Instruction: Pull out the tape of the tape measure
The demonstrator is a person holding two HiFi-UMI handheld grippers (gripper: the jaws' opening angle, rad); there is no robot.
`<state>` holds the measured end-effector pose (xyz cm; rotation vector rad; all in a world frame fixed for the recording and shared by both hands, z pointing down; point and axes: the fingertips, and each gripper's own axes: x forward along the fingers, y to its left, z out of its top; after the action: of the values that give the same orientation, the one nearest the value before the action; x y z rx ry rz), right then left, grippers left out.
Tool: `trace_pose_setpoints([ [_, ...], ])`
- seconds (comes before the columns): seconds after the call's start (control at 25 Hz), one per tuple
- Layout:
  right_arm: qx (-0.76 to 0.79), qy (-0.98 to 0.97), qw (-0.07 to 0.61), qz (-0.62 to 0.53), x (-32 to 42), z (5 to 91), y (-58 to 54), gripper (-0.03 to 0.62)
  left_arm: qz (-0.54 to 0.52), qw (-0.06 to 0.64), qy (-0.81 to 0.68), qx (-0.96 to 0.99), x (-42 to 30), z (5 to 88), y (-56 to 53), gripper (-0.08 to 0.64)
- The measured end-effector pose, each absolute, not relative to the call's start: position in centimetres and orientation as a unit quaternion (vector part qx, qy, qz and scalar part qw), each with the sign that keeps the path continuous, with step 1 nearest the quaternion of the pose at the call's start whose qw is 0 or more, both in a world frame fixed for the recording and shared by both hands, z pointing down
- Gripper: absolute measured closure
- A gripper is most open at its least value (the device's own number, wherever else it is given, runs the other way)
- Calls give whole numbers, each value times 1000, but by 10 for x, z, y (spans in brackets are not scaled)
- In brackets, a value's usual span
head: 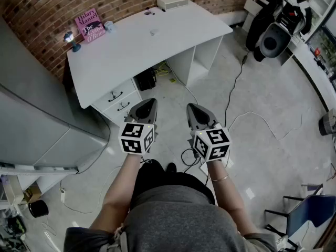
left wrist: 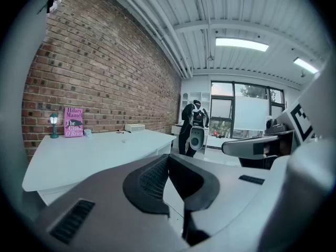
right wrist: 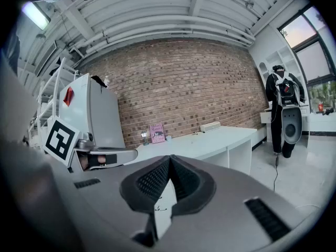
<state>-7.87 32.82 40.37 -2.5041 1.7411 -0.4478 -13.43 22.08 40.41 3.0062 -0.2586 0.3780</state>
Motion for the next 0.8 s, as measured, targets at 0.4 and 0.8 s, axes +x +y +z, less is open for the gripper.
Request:
trace_pose_setpoints([
  [0.4,-807,567,59,-150,-73,402,333,586,124,55,-94,986,-131,405,223,535],
  [0.8,-795,582,68,-159,-58,403,298,502,125,64,-108,984,-123,406,184,484],
])
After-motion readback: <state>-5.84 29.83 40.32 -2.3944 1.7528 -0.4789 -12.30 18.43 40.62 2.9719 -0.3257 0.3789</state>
